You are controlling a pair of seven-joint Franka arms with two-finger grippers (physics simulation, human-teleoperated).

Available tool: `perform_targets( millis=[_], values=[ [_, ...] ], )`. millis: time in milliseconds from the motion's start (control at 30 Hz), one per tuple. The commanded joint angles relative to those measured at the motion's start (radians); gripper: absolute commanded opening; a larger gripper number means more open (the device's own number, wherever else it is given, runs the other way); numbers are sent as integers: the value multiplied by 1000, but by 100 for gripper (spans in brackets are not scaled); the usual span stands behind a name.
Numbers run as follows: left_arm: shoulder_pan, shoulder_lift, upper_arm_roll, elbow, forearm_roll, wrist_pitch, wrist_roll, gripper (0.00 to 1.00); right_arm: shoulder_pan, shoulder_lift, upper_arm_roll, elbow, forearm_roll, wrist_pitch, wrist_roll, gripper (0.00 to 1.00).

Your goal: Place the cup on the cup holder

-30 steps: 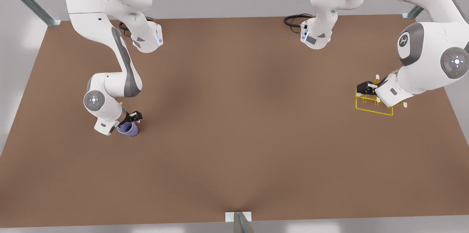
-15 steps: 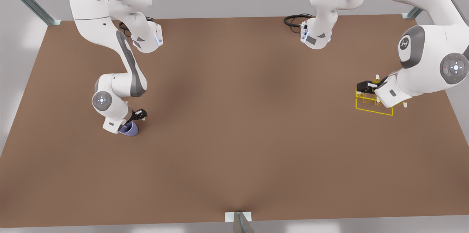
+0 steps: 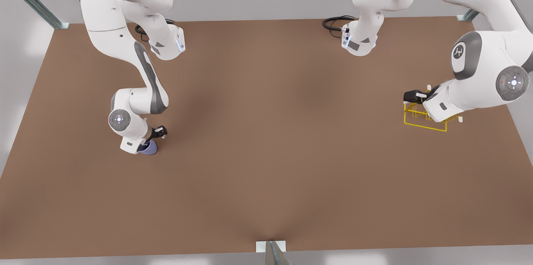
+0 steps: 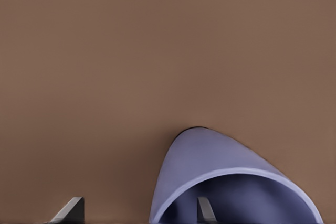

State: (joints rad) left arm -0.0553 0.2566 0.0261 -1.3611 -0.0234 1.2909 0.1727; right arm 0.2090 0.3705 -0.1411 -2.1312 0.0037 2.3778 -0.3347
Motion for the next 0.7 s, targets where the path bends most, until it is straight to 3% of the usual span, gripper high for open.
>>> perform_targets(
  millis=[0, 100, 133, 167, 200, 300, 400, 667],
  values=[
    [0, 1, 0, 0, 0, -10, -4, 100, -2, 1, -2, 2, 1, 0, -32, 83],
    [0, 1, 0, 0, 0, -11, -4, 100, -17, 10, -2, 5, -1, 0, -61, 78],
    [0, 1, 0, 0, 0, -12, -4, 100, -19, 13, -3, 5, -1, 0, -70, 70],
    [0, 1, 0, 0, 0, -12, -4, 100, -23, 16, -3, 11, -1, -5, -78, 50],
    [0, 1, 0, 0, 0, -12, -4, 100, -25, 21, -3, 11, -1, -5, -89, 44],
    [0, 1, 0, 0, 0, -18, -4, 100, -23, 21, -3, 17, -2, -12, -89, 41],
    [0, 1, 0, -1, 0, -18, -6, 100, -23, 21, -3, 19, -2, -15, -89, 24],
    [2, 3, 0, -1, 0, -27, -6, 100, -23, 19, -2, 34, 1, -61, -89, 21]
  ],
)
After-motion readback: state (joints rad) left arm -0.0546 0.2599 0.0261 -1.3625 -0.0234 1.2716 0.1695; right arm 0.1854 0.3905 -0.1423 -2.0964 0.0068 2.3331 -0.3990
